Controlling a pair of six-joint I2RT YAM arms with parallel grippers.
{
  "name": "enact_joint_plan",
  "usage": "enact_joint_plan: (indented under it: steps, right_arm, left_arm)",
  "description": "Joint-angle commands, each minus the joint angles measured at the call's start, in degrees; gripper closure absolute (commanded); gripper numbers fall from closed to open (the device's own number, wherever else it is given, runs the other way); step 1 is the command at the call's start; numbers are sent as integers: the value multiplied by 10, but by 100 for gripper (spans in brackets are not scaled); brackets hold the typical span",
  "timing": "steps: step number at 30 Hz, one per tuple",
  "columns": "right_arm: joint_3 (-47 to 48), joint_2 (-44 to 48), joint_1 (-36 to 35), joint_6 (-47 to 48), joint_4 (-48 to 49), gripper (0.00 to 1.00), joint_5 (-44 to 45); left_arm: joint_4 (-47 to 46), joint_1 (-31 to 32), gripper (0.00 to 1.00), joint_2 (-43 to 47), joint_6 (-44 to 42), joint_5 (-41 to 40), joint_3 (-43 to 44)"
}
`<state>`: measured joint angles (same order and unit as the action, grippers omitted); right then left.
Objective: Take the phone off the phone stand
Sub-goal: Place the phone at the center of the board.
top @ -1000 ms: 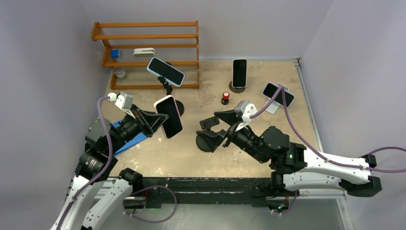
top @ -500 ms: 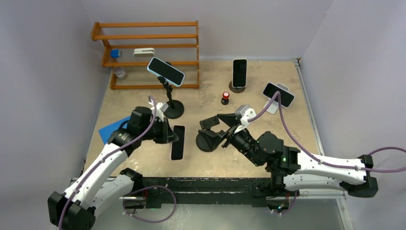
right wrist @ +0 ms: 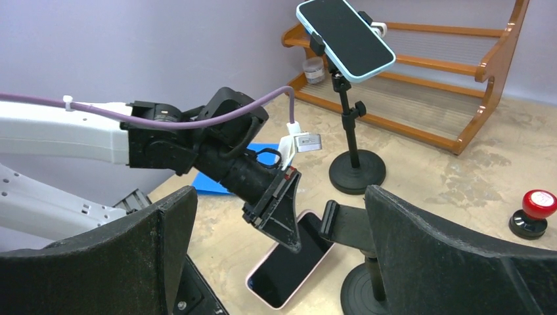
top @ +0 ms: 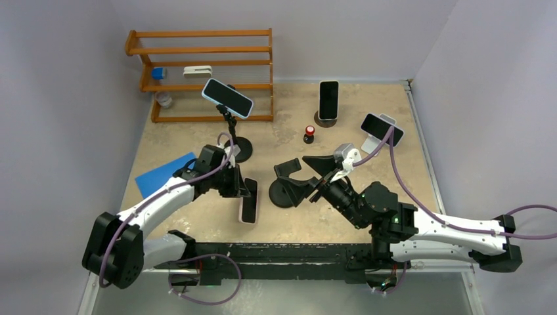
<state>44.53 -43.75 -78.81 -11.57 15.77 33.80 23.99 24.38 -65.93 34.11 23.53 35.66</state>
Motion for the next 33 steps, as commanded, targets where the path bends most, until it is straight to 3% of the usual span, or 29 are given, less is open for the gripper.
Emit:
enact_joint_plan:
  steps: [1, 11, 20, 33]
  right_arm:
    - [1, 5, -3, -13, 25, 1, 10]
    - [-1, -1, -3, -17, 23, 1, 9]
    - [3, -2, -3, -20, 14, 1, 13]
    - [-4, 4, -3, -31, -5, 1, 32]
  left_arm:
    - [-74, -16, 100, -17, 30, 2, 4]
    - [-63, -27, 100, -88, 22, 17, 21]
    - [-43, -28, 76, -98, 20, -2, 22]
    - [-14, -28, 67, -87, 29, -57, 19]
